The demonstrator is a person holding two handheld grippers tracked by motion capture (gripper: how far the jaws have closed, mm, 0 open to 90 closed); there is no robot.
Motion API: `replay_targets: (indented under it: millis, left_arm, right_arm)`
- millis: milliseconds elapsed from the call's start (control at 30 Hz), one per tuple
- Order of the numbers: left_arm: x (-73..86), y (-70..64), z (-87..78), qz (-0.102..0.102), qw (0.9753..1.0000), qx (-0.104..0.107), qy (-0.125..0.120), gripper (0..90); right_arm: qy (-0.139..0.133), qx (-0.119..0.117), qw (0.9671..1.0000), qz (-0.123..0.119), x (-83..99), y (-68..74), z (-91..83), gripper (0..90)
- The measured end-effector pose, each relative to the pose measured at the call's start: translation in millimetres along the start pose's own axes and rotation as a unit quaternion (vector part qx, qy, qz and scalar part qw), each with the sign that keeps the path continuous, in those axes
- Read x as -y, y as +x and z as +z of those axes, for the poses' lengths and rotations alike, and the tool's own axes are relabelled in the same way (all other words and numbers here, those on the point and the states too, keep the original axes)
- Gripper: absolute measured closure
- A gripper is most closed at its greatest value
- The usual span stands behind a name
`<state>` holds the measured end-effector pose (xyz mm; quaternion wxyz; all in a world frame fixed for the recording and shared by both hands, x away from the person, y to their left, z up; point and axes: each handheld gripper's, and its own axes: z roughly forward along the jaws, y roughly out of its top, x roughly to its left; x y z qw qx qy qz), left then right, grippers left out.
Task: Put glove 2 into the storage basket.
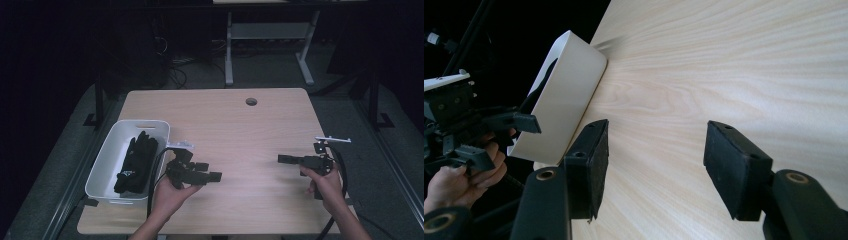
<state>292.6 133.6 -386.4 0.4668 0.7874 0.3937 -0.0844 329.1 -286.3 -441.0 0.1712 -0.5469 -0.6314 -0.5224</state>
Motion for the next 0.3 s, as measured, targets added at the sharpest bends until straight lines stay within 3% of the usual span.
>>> replay_targets:
  millis: [300]
  left_arm:
    - [6.9, -3.2, 3.1, 0.006, 1.0, 0.006, -0.001, 24.3]
  right_arm:
    - [-0.002, -0.004, 0.9999, -0.009, 20.9, -6.7, -11.8, 40.1]
